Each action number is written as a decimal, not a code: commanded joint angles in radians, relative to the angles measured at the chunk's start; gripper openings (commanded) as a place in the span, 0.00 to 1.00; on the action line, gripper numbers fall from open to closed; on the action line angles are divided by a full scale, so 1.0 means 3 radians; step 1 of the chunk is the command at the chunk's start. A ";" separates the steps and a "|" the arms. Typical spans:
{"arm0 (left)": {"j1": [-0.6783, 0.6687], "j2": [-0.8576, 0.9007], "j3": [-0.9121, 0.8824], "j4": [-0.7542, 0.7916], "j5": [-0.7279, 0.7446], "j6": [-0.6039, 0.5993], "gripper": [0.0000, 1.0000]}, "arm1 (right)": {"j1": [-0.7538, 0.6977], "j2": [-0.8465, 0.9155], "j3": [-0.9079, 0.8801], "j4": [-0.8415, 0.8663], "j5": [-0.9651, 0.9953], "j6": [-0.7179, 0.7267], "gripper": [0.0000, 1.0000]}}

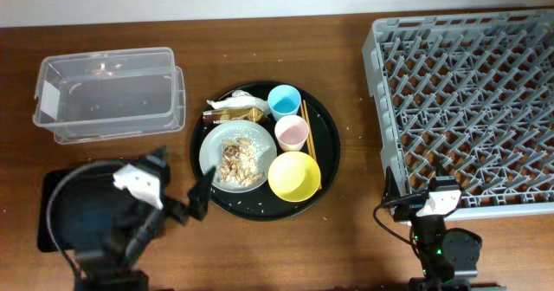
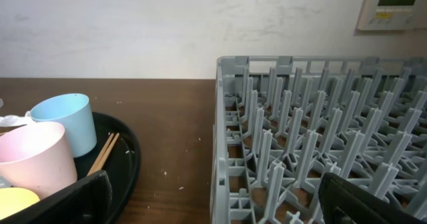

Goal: Sort waste into correct bins and load items into the dishwasher rack
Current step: 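Reach the left gripper to the tissue and gold wrapper on the tray, then grasp the tissue and carry it into the clear plastic bin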

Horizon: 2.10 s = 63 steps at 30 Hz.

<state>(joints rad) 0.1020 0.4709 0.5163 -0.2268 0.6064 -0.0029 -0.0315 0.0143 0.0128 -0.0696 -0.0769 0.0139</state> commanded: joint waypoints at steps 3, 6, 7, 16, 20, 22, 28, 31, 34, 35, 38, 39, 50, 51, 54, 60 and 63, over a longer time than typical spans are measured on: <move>-0.0004 0.1153 0.1045 -0.0211 0.1115 0.0058 0.99 | -0.0018 -0.0027 -0.0024 -0.0008 0.0006 -0.0023 0.98; -0.0017 0.1728 0.1851 -0.1188 0.0657 0.0004 0.99 | -0.0019 -0.0027 -0.0024 -0.0006 0.0006 -0.0023 0.98; -0.0065 0.1965 0.2260 -0.1747 0.0298 0.0212 0.99 | -0.0018 -0.0027 -0.0024 -0.0008 0.0006 -0.0023 0.98; -0.1165 0.3372 0.4098 -0.3315 -0.2008 -0.0179 0.99 | -0.0019 -0.0027 -0.0024 -0.0006 0.0006 -0.0023 0.98; -0.1366 0.4009 0.4147 -0.2870 -0.2098 -0.0177 0.99 | -0.0018 -0.0027 -0.0024 -0.0008 0.0006 -0.0023 0.98; -0.1366 0.4247 0.4147 -0.2609 -0.2099 -0.0163 0.97 | -0.0018 -0.0027 -0.0024 -0.0008 0.0006 -0.0023 0.98; -0.1366 0.4930 0.4147 -0.1994 -0.2347 -0.0043 0.36 | -0.0018 -0.0027 -0.0024 -0.0008 0.0006 -0.0023 0.98; -0.1366 0.5287 0.4145 -0.1792 -0.2350 -0.0243 0.48 | -0.0018 -0.0027 -0.0024 -0.0008 0.0006 -0.0023 0.98; -0.1362 0.5646 0.4145 -0.1539 -0.2350 -0.0243 0.53 | -0.0019 -0.0027 -0.0024 -0.0008 0.0006 -0.0023 0.98; -0.1362 0.5734 0.4145 -0.1518 -0.2352 -0.0243 0.53 | -0.0018 -0.0027 -0.0024 -0.0008 0.0006 -0.0023 0.98; -0.1363 0.5872 0.4144 -0.1516 -0.2349 -0.0243 0.54 | -0.0018 -0.0027 -0.0024 -0.0006 0.0006 -0.0023 0.98; -0.1363 0.5903 0.4144 -0.1523 -0.2347 -0.0243 0.55 | -0.0018 -0.0027 -0.0024 -0.0006 0.0006 -0.0023 0.99; -0.1366 0.5439 0.4189 -0.1643 -0.2337 -0.0254 0.01 | -0.0018 -0.0027 -0.0024 -0.0008 0.0006 -0.0023 0.98; -0.1366 0.5303 0.4189 -0.1671 -0.2337 -0.0254 0.01 | -0.0019 -0.0027 -0.0024 -0.0008 0.0006 -0.0023 0.98; -0.1366 0.5002 0.4189 -0.1793 -0.2338 -0.0253 0.01 | -0.0018 -0.0027 -0.0024 -0.0008 0.0006 -0.0023 0.98; -0.1086 0.4646 0.4189 -0.1714 -0.3418 -0.0585 0.01 | -0.0018 -0.0027 -0.0024 -0.0008 0.0006 -0.0023 0.98; -0.0495 0.4650 0.4187 -0.1696 -0.3431 -0.1383 0.05 | -0.0018 -0.0027 -0.0024 -0.0008 0.0006 -0.0023 0.98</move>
<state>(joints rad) -0.1535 1.8912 1.7603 -0.7441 -0.3744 -0.2142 -0.0311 0.0113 0.0128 -0.0700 -0.0769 0.0139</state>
